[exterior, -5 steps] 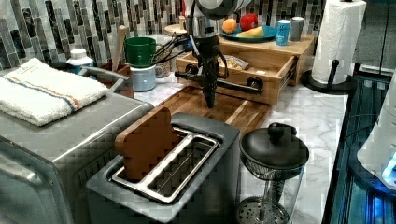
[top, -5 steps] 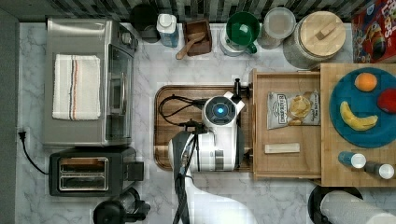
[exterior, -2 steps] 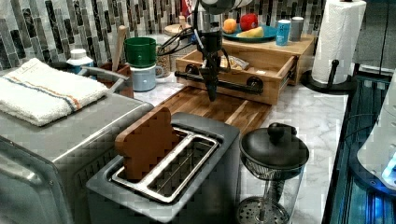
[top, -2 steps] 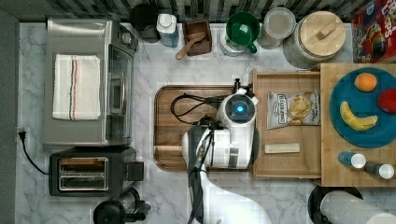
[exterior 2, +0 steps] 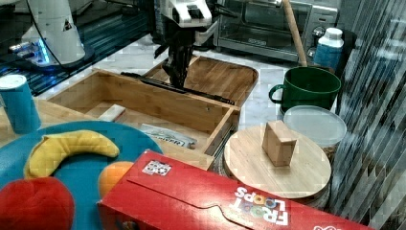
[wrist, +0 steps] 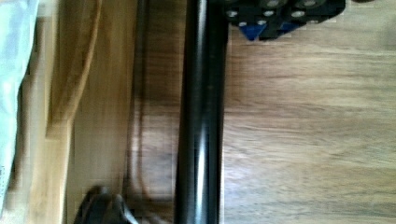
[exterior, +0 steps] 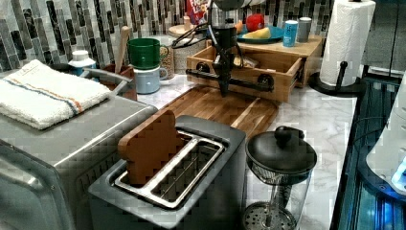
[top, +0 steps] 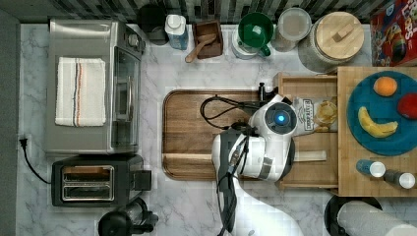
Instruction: Close the drawer.
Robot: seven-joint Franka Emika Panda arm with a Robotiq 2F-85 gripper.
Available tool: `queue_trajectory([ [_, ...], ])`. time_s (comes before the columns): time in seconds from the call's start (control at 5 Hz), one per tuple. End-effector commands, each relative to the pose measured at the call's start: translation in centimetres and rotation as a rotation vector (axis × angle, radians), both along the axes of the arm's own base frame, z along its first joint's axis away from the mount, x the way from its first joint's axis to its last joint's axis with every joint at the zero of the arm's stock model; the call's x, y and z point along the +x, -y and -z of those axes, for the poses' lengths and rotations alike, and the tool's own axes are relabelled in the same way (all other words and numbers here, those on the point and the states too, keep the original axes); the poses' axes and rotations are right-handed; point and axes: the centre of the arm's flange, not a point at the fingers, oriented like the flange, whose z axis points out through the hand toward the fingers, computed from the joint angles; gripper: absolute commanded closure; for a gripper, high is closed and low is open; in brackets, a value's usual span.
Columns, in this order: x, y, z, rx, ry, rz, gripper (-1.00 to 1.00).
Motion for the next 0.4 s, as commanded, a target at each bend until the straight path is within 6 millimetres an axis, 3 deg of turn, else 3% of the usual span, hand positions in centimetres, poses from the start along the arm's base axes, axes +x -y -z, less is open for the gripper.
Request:
queue_trajectory([
  [0.2,2.3,14.5,-5.1,-0.083,0.15,-0.029,1.0],
  [0.4,2.1,18.5,-5.2,-0.086,0.173,-0.039,1.0],
])
